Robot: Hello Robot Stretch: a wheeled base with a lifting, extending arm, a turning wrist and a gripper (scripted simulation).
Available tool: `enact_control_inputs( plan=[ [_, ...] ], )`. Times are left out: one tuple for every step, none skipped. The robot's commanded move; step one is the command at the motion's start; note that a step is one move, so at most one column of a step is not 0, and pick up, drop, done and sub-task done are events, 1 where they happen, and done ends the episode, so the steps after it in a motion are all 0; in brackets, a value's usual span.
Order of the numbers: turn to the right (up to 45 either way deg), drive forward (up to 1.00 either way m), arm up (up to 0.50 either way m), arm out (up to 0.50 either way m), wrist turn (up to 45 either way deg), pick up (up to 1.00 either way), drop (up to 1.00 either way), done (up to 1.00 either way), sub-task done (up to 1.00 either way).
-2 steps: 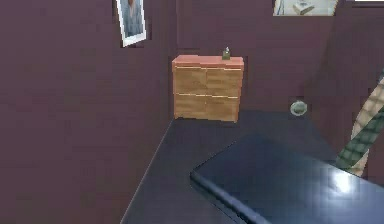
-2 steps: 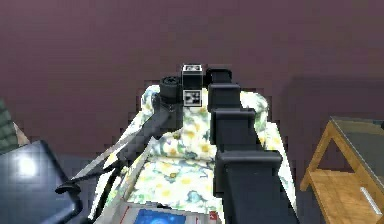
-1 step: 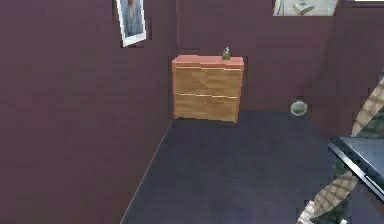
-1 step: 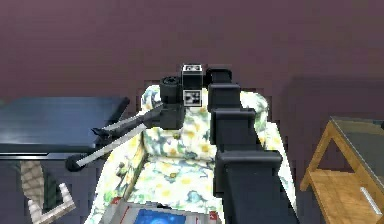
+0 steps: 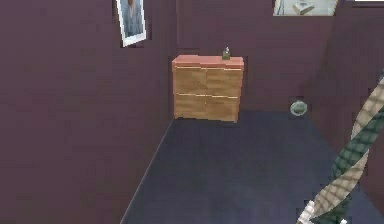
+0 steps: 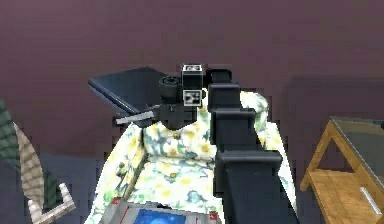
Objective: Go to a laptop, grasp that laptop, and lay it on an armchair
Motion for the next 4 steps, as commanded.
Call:
enact_control_inputs(
  plan=[
    [0.0, 0.0, 0.0, 0.0, 39.0, 0.0, 0.0, 0.0, 0.0],
    [0.0, 0.0, -0.38, 0.0, 0.0, 0.0, 0.0, 0.0, 0.0],
    [0.0, 0.0, -0.5, 0.0, 0.0, 0.0, 0.0, 0.0, 0.0],
    [0.0, 0.0, 0.0, 0.0, 0.0, 0.0, 1.0, 0.0, 0.0]
  ],
)
